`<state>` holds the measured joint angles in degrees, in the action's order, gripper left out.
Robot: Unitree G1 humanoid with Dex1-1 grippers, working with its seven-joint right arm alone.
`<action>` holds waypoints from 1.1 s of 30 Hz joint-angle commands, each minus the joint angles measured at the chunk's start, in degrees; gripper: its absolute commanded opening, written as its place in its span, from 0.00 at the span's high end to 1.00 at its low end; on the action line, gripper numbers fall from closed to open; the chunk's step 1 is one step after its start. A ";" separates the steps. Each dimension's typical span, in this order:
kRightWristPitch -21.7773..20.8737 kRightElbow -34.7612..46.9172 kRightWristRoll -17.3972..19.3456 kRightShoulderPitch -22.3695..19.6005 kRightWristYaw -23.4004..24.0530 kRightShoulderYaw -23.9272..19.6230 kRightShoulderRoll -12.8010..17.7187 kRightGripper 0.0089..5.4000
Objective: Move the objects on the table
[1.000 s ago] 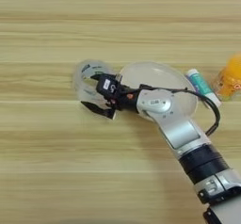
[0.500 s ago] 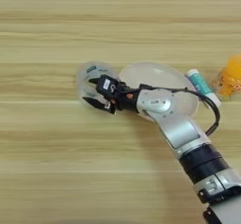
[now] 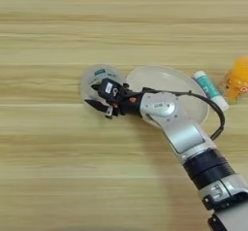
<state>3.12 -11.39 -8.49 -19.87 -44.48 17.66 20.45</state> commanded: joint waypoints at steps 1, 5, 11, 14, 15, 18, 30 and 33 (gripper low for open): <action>-0.65 2.77 1.05 -2.31 1.01 -1.16 -0.17 0.67; 0.29 5.60 1.79 -3.79 1.38 -2.05 -0.67 0.68; 0.59 6.28 1.62 -3.83 1.48 -2.02 -0.86 0.70; 0.79 6.84 1.84 -3.67 1.51 -2.24 -0.86 0.70; 0.84 7.06 1.92 -3.64 1.56 -2.35 -0.86 0.70; 0.95 7.76 2.03 -3.66 1.77 -2.62 -0.88 0.70; 2.85 13.76 3.48 -4.51 2.47 -7.03 0.13 0.70; 3.10 14.78 4.23 -4.52 3.09 -10.48 1.97 0.70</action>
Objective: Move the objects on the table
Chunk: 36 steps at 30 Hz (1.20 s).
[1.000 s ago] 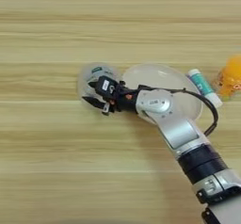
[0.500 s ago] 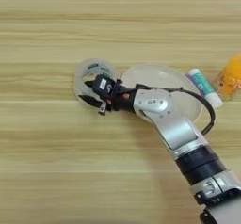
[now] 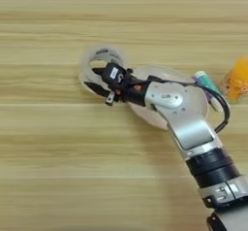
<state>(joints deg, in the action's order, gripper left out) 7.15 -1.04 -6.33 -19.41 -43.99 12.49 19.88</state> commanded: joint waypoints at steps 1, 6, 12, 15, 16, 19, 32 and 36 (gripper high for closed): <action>-0.94 4.80 2.42 -4.50 2.82 -6.83 3.34 0.70; -0.48 7.59 4.83 -1.17 3.63 -12.87 6.03 0.71; -0.57 7.23 6.52 4.48 4.65 -18.07 8.34 0.71; -0.32 5.88 7.09 5.95 5.38 -19.60 8.66 0.71; -0.29 5.33 7.21 6.22 5.55 -19.93 8.72 0.71; 0.04 3.88 7.45 6.90 5.97 -20.40 8.63 0.71; 5.29 0.08 7.16 7.30 6.12 -19.49 9.05 0.71; 5.42 -0.06 6.85 7.39 5.79 -18.67 9.19 0.71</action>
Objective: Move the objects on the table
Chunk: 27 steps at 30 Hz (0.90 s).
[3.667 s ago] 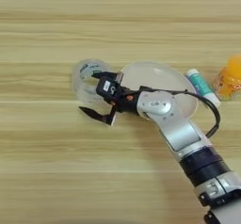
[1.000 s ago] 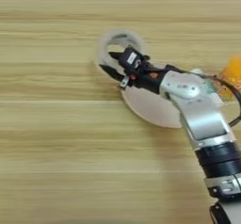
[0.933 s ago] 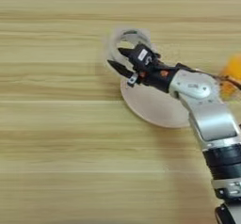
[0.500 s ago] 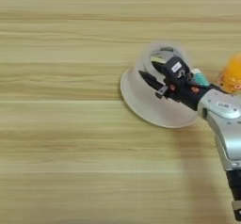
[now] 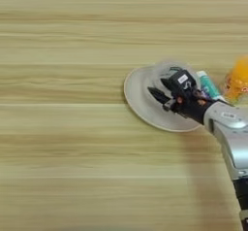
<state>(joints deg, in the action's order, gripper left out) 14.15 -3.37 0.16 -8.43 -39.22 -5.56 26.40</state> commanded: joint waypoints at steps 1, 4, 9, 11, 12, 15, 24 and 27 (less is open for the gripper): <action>-1.52 2.09 0.10 -3.51 0.88 -0.25 2.87 0.71; -1.48 1.60 -0.19 -3.45 0.75 0.33 3.20 0.71; -1.61 0.74 -0.92 -3.34 0.56 1.35 3.80 0.71; -1.74 0.41 -1.01 -3.29 0.46 1.64 3.93 0.71; -1.81 0.26 -1.03 -3.29 0.47 1.76 3.99 0.71; -2.14 -0.55 -1.37 -3.25 0.50 2.35 4.37 0.71; -2.79 -1.42 -1.48 -3.32 0.64 2.79 4.86 0.71; -3.00 -1.59 -1.47 -3.37 0.72 2.81 4.86 0.61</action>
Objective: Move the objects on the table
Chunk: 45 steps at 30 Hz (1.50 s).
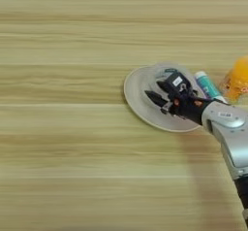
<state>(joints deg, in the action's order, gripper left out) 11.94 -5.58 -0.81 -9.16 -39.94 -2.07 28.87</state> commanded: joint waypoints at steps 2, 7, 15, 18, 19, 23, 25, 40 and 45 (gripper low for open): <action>-0.91 0.49 -0.52 -2.68 1.50 -0.62 2.37 0.56; -0.93 2.05 -0.67 -2.88 1.95 -0.97 2.78 0.45; -0.47 4.21 -0.57 -3.22 2.23 -1.59 3.37 0.31; -0.56 5.11 -0.47 -3.13 2.36 -1.93 3.63 0.24; -0.58 5.54 -0.34 -3.09 2.38 -2.17 3.75 0.21; -0.21 7.17 -0.18 -2.82 2.43 -2.71 4.03 0.14; -0.12 7.85 -0.14 -2.54 2.53 -2.94 4.16 0.09; -0.14 9.47 -0.28 -1.36 2.78 -3.89 4.27 0.00; -0.34 9.33 -0.22 -1.12 2.49 -3.58 4.16 0.00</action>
<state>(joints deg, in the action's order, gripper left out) 13.06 1.41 -1.39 -7.57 -38.84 -4.39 30.98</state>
